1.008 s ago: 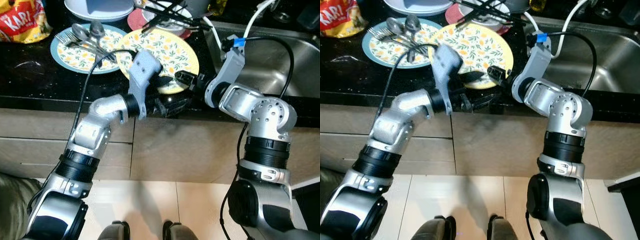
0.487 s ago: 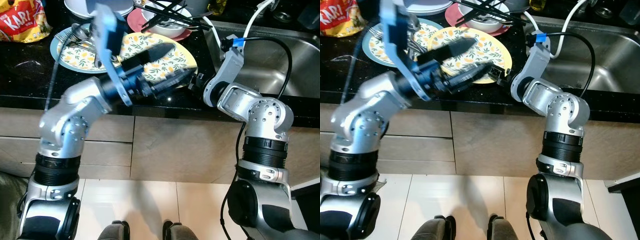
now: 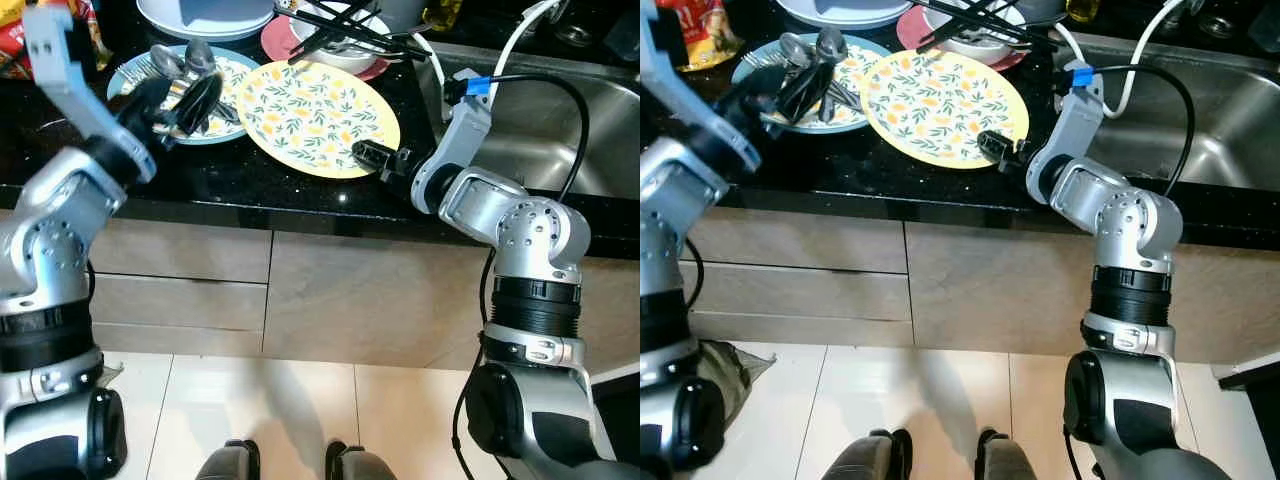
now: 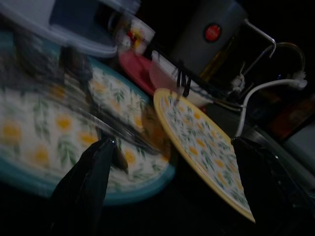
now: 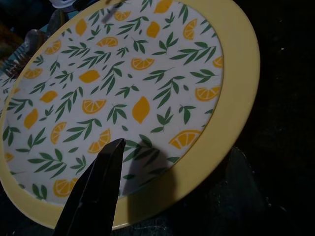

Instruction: Kitchen organization

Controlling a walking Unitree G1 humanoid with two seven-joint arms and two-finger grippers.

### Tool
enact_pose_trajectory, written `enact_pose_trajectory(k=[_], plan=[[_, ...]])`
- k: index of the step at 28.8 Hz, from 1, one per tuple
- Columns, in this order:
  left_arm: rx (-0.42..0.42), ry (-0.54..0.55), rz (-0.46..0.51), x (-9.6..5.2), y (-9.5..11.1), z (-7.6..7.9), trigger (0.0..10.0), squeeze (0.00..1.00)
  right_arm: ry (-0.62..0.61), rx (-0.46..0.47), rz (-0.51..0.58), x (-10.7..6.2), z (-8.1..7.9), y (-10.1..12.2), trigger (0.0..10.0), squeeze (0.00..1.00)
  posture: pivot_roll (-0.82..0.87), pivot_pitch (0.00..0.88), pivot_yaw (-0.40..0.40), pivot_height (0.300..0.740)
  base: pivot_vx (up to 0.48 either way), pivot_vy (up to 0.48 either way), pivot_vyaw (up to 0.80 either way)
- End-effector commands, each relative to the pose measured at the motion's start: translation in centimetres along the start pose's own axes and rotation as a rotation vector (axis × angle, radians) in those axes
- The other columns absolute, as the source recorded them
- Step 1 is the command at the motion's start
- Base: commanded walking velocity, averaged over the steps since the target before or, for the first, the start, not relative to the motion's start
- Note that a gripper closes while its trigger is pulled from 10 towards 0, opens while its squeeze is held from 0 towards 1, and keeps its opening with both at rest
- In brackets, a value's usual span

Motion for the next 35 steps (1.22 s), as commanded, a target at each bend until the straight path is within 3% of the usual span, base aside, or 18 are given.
enact_pose_trajectory(k=[1,3,8,13,18,27,28,29,35], plan=[[-0.052,-0.014,0.004,-0.3,-0.2,0.7,10.0,0.0,-0.054,0.027,-0.07,0.4,1.4,-1.4,10.0,0.0,0.05,0.21,-0.089,0.74,0.0,0.0,0.0],[-0.136,-0.031,0.02,-0.4,-0.7,1.4,10.0,0.0,-0.048,0.029,-0.072,0.5,1.4,-1.4,10.0,0.0,0.06,0.208,-0.093,0.74,0.0,0.0,0.0],[-0.192,-0.07,0.028,-0.3,-1.1,2.5,10.0,0.0,-0.007,0.066,-0.074,0.7,0.9,-1.3,10.0,0.0,0.06,0.201,-0.096,0.74,0.0,0.0,0.0],[-0.212,-0.08,0.025,-0.1,-1.3,2.9,10.0,0.0,0.039,0.108,-0.079,0.7,0.4,-1.2,10.0,0.0,0.06,0.197,-0.097,0.74,0.0,0.0,0.0],[-0.237,-0.085,0.009,0.2,-1.7,3.5,10.0,0.0,0.16,0.191,-0.115,0.7,-1.1,-1.2,10.0,0.0,0.05,0.19,-0.1,0.74,0.0,0.0,0.0],[-0.252,-0.083,-0.002,0.2,-2.0,4.0,10.0,0.0,0.207,0.201,-0.184,0.7,-1.6,-2.2,9.8,0.0,0.06,0.194,-0.099,0.74,0.0,0.0,0.0],[-0.249,-0.082,-0.007,0.2,-2.0,4.1,10.0,0.0,0.199,0.195,-0.182,0.7,-1.3,-2.1,4.4,0.0,0.06,0.195,-0.099,0.74,0.0,0.0,0.0],[-0.248,-0.081,-0.009,0.2,-2.1,4.1,10.0,0.0,0.193,0.195,-0.176,0.5,-1.1,-1.8,0.0,0.0,0.06,0.197,-0.098,0.74,0.0,0.0,0.0],[-0.247,-0.082,-0.014,0.2,-2.2,4.2,10.0,0.0,0.181,0.2,-0.163,0.2,-0.5,-1.3,0.0,0.0,0.06,0.198,-0.098,0.74,0.0,0.0,0.0]])
Point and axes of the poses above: a point about 5 cm out from each wrist's last joint towards the gripper, its own x axis pointing out of the wrist towards the gripper, its own y axis along the axis of the wrist's last joint, z = x × y, the point moved 1 cm from there along x, pointing out of the wrist towards the gripper, and after that the axes turned 11 degrees about x, right-handed, at the moved point
